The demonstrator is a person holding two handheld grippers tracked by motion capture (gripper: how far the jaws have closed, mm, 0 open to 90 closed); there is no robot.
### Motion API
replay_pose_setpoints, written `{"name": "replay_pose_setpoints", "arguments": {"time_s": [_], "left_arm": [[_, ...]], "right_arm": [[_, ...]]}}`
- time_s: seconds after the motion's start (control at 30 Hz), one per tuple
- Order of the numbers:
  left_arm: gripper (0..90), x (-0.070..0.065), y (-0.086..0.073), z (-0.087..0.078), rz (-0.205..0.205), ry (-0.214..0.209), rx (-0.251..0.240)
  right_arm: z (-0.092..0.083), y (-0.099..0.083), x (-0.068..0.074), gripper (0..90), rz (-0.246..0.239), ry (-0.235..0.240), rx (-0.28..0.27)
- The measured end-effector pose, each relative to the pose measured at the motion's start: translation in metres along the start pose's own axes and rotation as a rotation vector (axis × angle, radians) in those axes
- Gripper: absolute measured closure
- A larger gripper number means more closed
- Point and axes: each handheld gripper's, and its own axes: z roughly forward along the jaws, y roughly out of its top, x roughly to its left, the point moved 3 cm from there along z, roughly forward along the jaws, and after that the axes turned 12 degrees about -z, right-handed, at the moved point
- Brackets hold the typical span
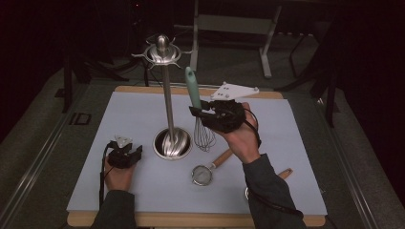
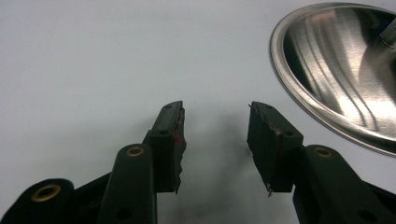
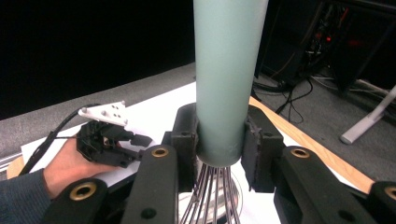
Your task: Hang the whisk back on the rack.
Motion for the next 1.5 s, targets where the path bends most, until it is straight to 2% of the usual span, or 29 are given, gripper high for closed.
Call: {"name": "replay_pose_setpoints", "arguments": {"time_s": [0.13,0.4,0.83,0.9,1.0,1.07,1.33,1.5], "left_arm": [[56.3,0.0,0.0,0.0,-0.001,0.001,-0.002],[56.2,0.0,0.0,0.0,0.0,0.002,0.0],[56.2,0.0,0.0,0.0,0.003,0.001,0.001],[56.3,0.0,0.0,0.0,0.002,0.0,0.001],[56.3,0.0,0.0,0.0,0.003,0.0,0.001],[56.2,0.0,0.0,0.0,0.004,0.0,0.001],[56.2,0.0,0.0,0.0,0.004,0.001,0.001],[56.2,0.0,0.0,0.0,0.005,0.002,-0.001]], "right_arm": [[0.003,0.005,0.002,69.3,-0.014,0.005,-0.009],[0.008,0.01,-0.001,69.3,-0.003,0.008,-0.017],[0.031,0.011,-0.003,69.0,-0.002,0.008,0.003],[0.032,0.012,-0.003,68.1,-0.007,0.0,0.005],[0.032,0.011,-0.004,61.9,-0.011,-0.009,0.017],[0.031,0.01,-0.004,58.9,-0.018,-0.011,0.025],[0.018,-0.008,-0.009,57.6,-0.026,-0.032,0.058],[0.008,-0.029,-0.017,57.4,-0.036,-0.058,0.123]]}}
